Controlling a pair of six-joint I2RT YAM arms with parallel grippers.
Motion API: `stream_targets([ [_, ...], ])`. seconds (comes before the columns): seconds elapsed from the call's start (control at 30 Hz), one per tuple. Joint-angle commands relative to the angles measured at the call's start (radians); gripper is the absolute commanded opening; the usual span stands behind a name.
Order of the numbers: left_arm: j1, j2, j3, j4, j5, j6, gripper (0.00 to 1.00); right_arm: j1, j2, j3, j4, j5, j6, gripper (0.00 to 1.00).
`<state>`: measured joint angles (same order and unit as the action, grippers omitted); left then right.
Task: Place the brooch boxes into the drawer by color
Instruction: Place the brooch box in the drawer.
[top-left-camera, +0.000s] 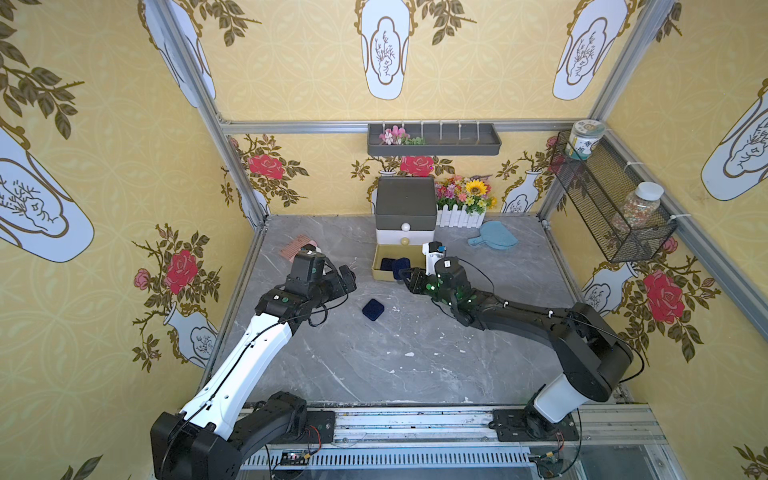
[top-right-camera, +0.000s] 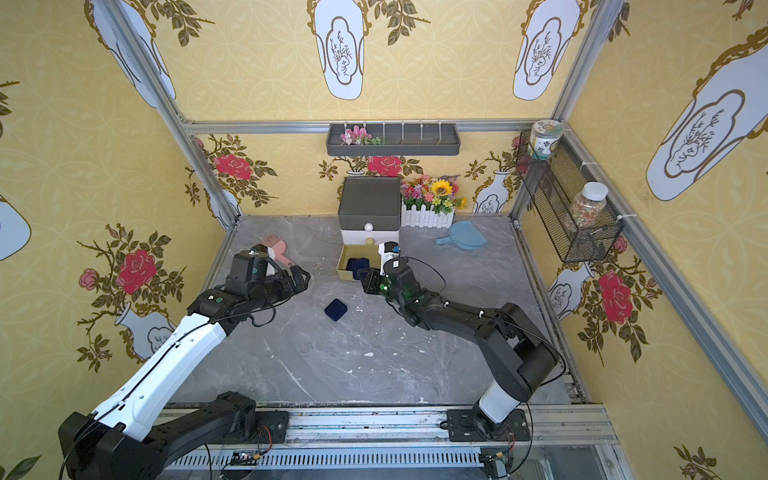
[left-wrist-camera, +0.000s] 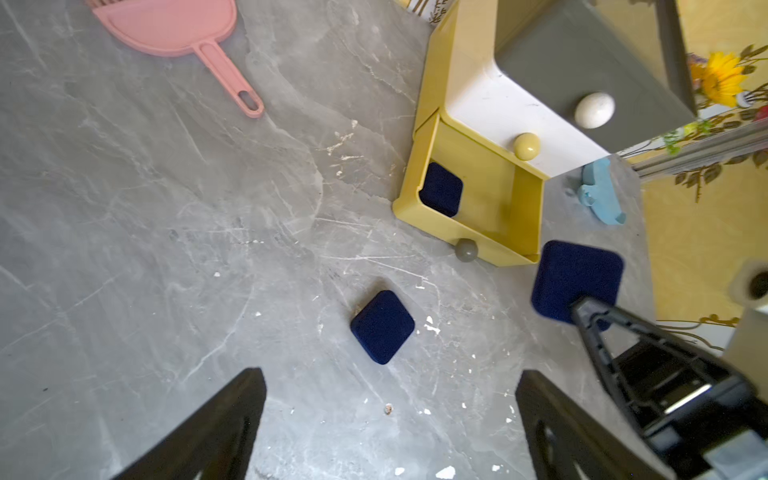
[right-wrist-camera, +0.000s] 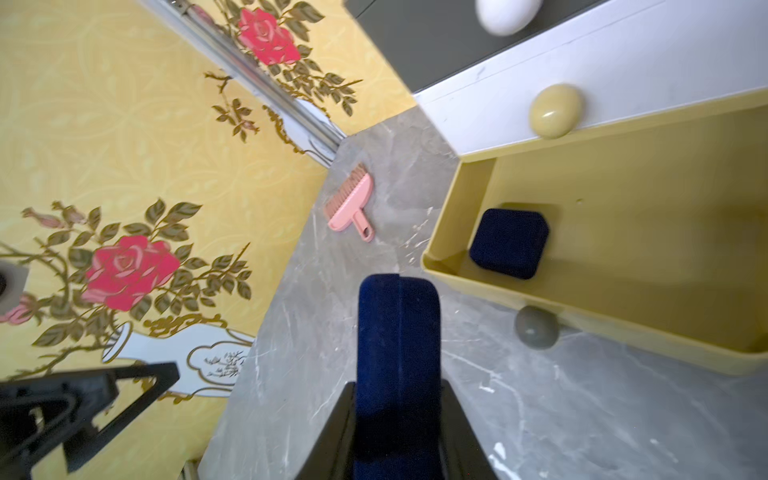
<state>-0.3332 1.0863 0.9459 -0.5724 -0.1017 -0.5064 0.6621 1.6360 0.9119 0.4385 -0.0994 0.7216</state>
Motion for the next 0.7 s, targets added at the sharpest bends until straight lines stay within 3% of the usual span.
stream_targets([
  [0.0, 0.001, 0.003, -0.039, 0.013, -0.008, 0.039, 1.00, -0.037, 0.036, 0.045, -0.065, 0.001, -0.037, 0.20],
  [0.23, 0.002, 0.022, -0.079, 0.041, 0.021, 0.051, 1.00, -0.126, 0.179, 0.146, -0.059, 0.008, -0.035, 0.20],
  [0.67, 0.001, 0.073, -0.104, 0.081, 0.031, 0.059, 1.00, -0.128, 0.381, 0.269, -0.039, 0.032, -0.023, 0.21],
])
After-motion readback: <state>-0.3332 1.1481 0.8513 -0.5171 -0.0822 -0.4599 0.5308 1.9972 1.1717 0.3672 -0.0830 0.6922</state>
